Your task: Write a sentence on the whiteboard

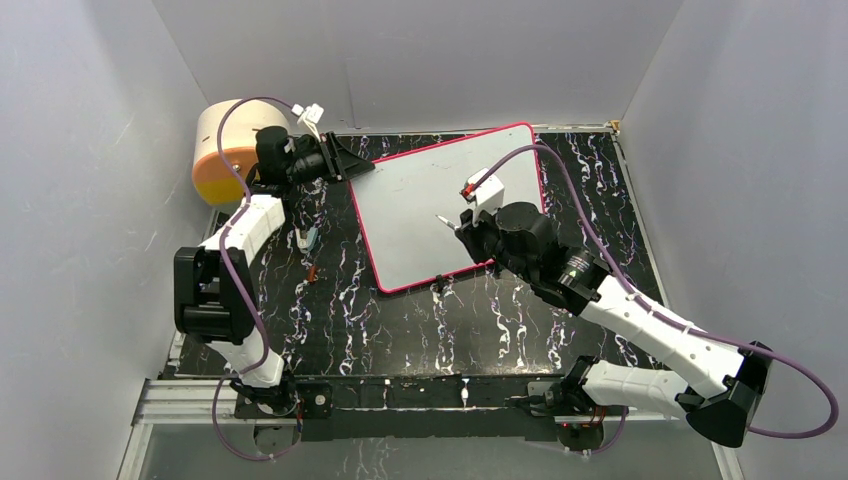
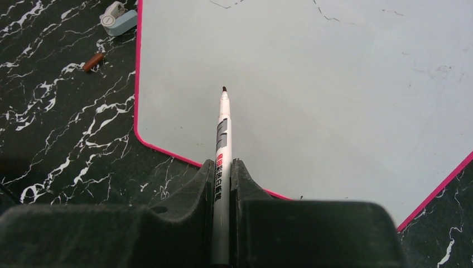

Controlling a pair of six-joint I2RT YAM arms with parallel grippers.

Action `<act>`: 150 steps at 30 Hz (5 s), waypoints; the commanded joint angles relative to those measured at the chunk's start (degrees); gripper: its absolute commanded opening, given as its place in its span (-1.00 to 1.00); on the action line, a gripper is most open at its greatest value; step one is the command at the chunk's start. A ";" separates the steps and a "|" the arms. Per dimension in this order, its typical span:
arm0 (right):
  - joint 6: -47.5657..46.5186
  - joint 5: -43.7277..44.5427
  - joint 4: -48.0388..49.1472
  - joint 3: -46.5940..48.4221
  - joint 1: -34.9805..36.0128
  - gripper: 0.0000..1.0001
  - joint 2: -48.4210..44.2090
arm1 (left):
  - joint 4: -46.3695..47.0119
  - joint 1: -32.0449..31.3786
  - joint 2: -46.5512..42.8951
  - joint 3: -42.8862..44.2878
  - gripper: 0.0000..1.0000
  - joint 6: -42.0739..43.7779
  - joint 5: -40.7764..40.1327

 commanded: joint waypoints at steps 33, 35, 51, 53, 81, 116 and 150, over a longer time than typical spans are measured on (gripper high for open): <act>-7.24 -12.99 7.45 5.12 -0.20 -1.00 3.66 | -7.18 -1.34 -11.96 -9.37 -0.73 10.35 3.33; -7.41 -13.03 7.17 5.64 -0.19 -1.00 4.37 | -7.60 -1.35 -12.13 -9.42 -0.68 10.71 2.77; -5.84 -11.04 8.31 9.01 -0.22 -1.00 8.89 | -6.43 -1.34 -11.71 -10.08 -0.52 8.76 0.58; -5.87 -10.67 8.88 8.90 -0.20 -1.00 9.13 | -5.96 -1.30 -11.47 -10.20 -0.51 8.29 0.59; -4.86 1.48 1.62 22.18 5.97 -1.00 23.06 | -7.91 -1.26 -10.91 -9.91 -1.00 11.80 0.92; -1.89 10.29 -2.59 31.76 11.76 -1.00 31.96 | -10.20 -2.23 -13.37 -9.28 -1.00 12.05 -1.93; -2.41 12.72 -4.27 33.15 11.82 -1.00 34.65 | -10.65 -2.50 -13.19 -9.13 -1.00 12.40 -1.59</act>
